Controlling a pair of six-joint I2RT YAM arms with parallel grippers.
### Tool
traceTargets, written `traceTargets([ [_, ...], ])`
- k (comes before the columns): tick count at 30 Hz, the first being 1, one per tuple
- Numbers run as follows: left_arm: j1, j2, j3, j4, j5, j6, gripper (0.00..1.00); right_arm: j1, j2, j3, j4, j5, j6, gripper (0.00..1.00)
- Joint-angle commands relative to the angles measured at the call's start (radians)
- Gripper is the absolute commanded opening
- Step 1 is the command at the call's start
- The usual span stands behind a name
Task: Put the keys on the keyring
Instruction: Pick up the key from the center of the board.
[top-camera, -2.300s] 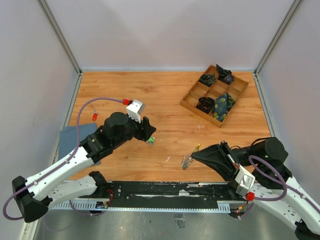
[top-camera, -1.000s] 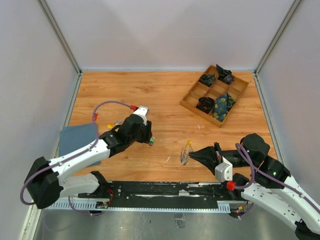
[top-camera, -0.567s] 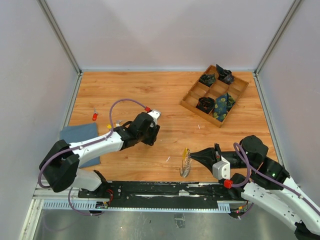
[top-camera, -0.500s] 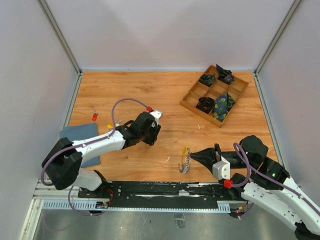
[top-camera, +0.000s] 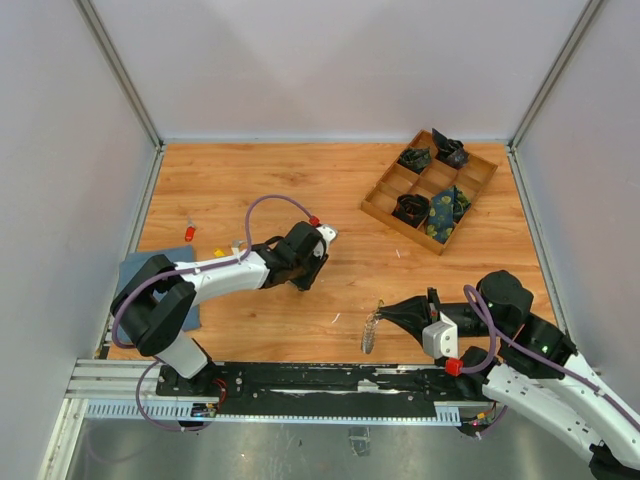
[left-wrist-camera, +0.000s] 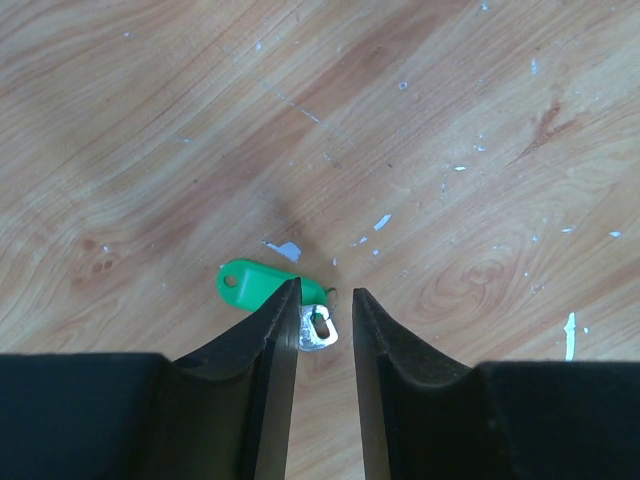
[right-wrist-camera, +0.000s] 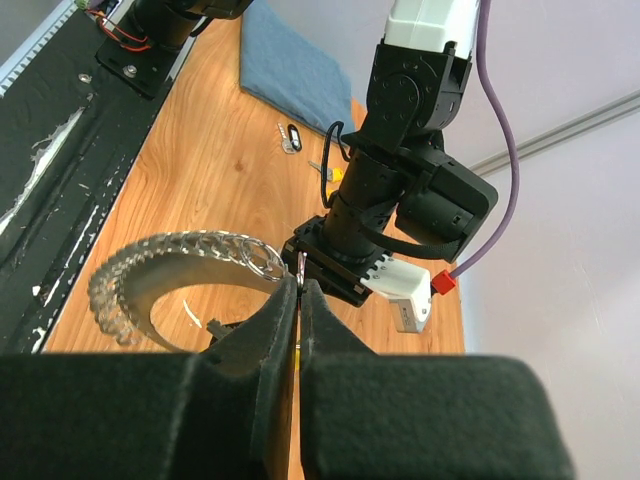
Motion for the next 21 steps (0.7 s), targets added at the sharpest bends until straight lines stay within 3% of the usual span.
traceTargets([
  [1,0.007,0.002,0.027,-0.013,0.041,0.021,0.32,0.01,0.001,-0.005,0.011,0.006,0.011,0.03],
  [13,0.007,0.011,0.027,-0.07,0.03,0.006,0.32,0.01,0.017,-0.011,0.023,-0.003,0.009,0.03],
  [21,0.006,0.02,0.022,-0.068,0.034,0.007,0.23,0.011,0.022,-0.008,0.02,-0.005,0.01,0.03],
])
